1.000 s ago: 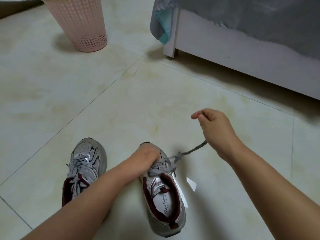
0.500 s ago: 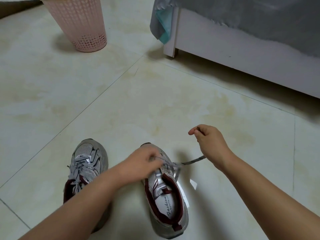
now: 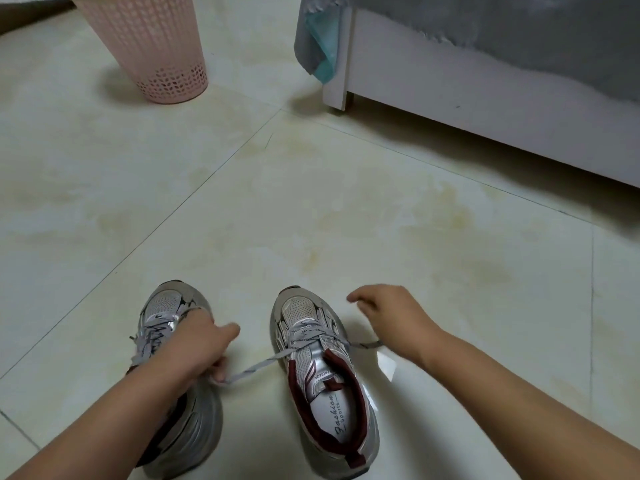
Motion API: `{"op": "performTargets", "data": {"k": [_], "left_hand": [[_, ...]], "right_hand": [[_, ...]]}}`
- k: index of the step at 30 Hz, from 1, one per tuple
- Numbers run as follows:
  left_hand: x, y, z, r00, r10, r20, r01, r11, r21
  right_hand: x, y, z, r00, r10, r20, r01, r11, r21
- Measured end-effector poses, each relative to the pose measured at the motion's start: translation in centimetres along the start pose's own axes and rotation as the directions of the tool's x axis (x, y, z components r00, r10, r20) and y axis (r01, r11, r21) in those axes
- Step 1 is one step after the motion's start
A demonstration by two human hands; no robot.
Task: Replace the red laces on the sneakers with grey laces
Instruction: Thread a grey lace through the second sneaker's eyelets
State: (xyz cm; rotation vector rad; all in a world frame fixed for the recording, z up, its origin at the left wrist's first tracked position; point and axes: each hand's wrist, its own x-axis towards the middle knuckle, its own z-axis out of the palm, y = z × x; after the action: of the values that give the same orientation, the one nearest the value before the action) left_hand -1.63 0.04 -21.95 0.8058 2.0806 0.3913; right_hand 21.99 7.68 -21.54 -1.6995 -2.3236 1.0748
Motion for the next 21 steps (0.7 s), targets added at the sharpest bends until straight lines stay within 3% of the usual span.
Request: {"op": "performTargets", "data": {"k": [1,3,6,8,11,13,16,21], "left_hand": [[0.2,-0.1,0.2,1.0,-0.002,0.011,0.0,0.984,0.178],[0.5,0.0,0.5,0.999,0.015,0.048,-0.039,0.834,0.55],[0.4,0.3,1.0,0.995,0.095,0.021,-0.079,0.662,0.746],[-0.2,0.9,1.9,0.962,0.273,-0.021,-0.178,0.682,0.71],[-1.9,2.3,4.5,0.873,0.486,-0.027,-0.414,0.771,0.484],[-2.9,3.2,6.6,0.888,0.46,-0.009,-0.417,0.815,0.403],[-3.5,3.9,9.0,0.951,0.306,-0.033,-0.274,0.891,0.362],[-2.8,3.9,9.6,0.98,0.197,-0.036,-0.182,0.95,0.253]], "right_hand": [[-0.2,-0.3,0.8,1.0,-0.015,0.006,0.015,1.0,0.01],[-0.3,-0.7,2.3,1.0,-0.008,0.024,0.008,1.0,0.009],[-0.3,-1.0,3.9,0.993,0.011,0.114,-0.009,1.0,-0.015],[0.0,-1.0,4.2,0.992,0.002,0.127,0.0,1.0,-0.019],[0.5,-1.0,4.1,0.994,-0.04,0.099,0.043,0.999,-0.024],[0.9,-1.0,3.8,0.995,-0.084,0.057,0.084,0.996,-0.002],[1.5,-1.1,3.5,0.993,-0.112,0.043,0.11,0.993,0.047],[2.0,-1.1,2.8,0.998,-0.03,0.053,0.026,0.997,0.075]]}}
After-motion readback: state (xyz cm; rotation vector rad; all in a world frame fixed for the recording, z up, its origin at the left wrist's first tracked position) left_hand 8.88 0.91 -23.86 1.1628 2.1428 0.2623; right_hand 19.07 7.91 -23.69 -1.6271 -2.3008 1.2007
